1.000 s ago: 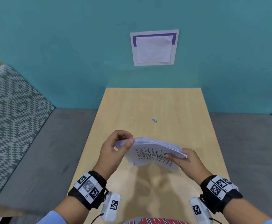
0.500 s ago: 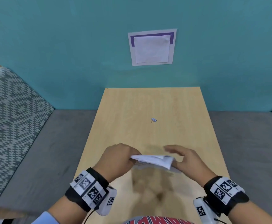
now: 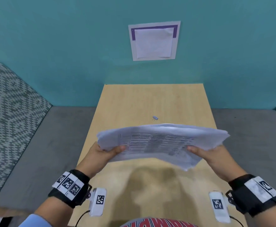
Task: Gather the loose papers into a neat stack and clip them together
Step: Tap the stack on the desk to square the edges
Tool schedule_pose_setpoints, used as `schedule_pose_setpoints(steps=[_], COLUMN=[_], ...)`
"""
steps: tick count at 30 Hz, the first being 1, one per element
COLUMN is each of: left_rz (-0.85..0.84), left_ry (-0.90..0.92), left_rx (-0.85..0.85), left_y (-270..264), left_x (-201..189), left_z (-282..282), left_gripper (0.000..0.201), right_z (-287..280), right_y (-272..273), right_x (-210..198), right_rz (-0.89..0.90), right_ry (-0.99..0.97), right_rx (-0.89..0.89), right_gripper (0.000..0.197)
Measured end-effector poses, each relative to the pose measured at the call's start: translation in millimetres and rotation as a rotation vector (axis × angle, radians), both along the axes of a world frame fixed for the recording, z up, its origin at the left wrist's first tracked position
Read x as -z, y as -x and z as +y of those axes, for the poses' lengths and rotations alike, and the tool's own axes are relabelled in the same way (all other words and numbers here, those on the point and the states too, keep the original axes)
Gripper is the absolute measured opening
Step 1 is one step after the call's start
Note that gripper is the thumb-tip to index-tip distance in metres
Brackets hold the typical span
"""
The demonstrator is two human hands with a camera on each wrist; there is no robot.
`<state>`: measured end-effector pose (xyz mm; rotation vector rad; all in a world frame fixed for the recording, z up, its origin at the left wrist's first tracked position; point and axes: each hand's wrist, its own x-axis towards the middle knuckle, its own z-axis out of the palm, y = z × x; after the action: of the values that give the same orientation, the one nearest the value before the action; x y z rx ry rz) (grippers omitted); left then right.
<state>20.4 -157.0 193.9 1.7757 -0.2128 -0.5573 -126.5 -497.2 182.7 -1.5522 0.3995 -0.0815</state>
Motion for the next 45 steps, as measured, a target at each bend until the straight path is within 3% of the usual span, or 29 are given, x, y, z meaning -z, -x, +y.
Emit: schedule_pose_setpoints(steps=[3,8,12,14,17,21,24,26,28,29,32,34,37,40,42,44,45], left_rz=[-0.020,0.112,0.156,0.143,0.137,0.101,0.091,0.067,-0.006,-0.125,-0.690,-0.859,-0.927,-0.947,-0.913,-0.905,-0.906], left_ry=[-0.084,-0.202,-0.230,-0.220,-0.213,-0.195,-0.275,-0.275,-0.291,-0.377,-0.726,-0.756,-0.690,-0.821,-0.926,-1.035,-1.076], left_rx=[0.048,0.096,0.064,0.074,0.055,-0.101,0.019,0.063,0.050,0.072,0.298,0.439,0.641,0.783,0.772,0.769,0.794], left_y=[-0.8,0.1,10.9,7.8,1.7,-5.0,-6.7,-5.3,-6.0,-6.6,2.6,15.7,40.4,50.8,43.3,29.9,21.9], left_x=[24.5,99.2,129.1,131.6,134.8,137.5,139.0,138.0,126.0,118.6,91.7,78.4,80.5,92.0,99.7,102.9,103.7], left_z=[-5.5,-4.1,-5.1,-5.4,-1.8,0.2,4.4,8.9,8.0,4.1,-29.0,-69.2,-130.1,-161.8,-168.2,-166.4,-163.7], left_gripper=[0.040,0.027,0.016,0.008,0.011,0.016,0.010,0.023,0.043,0.052,0.080,0.087,0.088,0.089,0.089,0.071,0.053], right_z=[6.1,5.2,-2.9,-6.3,-6.4,-3.4,-2.8,-1.5,-0.9,-1.5,-2.2,-1.6,-1.4,-3.0,-5.2,-5.2,-4.5], right_y=[10.2,21.1,26.4,21.1,12.6,9.3,10.4,11.4,11.0,11.2,13.4,14.5,16.3,16.7,17.6,19.0,18.9], right_x=[6.4,92.0,136.7,138.8,134.3,124.4,130.3,132.6,129.0,127.0,124.7,124.4,128.3,129.4,131.5,134.1,133.6], right_rz=[-0.007,0.185,0.270,0.272,0.300,0.249,0.249,0.252,0.241,0.236,0.232,0.213,0.202,0.255,0.268,0.286,0.304], right_ry=[0.087,0.164,0.194,0.190,0.154,0.155,0.170,0.160,0.165,0.161,0.143,0.148,0.204,0.292,0.331,0.354,0.363], right_rx=[0.058,0.077,0.046,0.050,0.045,0.105,0.054,0.036,0.049,0.055,0.030,-0.014,-0.075,-0.110,-0.137,-0.144,-0.141], right_gripper=[0.020,0.019,0.016,0.016,0.021,0.010,0.011,0.018,0.026,0.030,0.036,0.036,0.033,0.025,0.038,0.051,0.047])
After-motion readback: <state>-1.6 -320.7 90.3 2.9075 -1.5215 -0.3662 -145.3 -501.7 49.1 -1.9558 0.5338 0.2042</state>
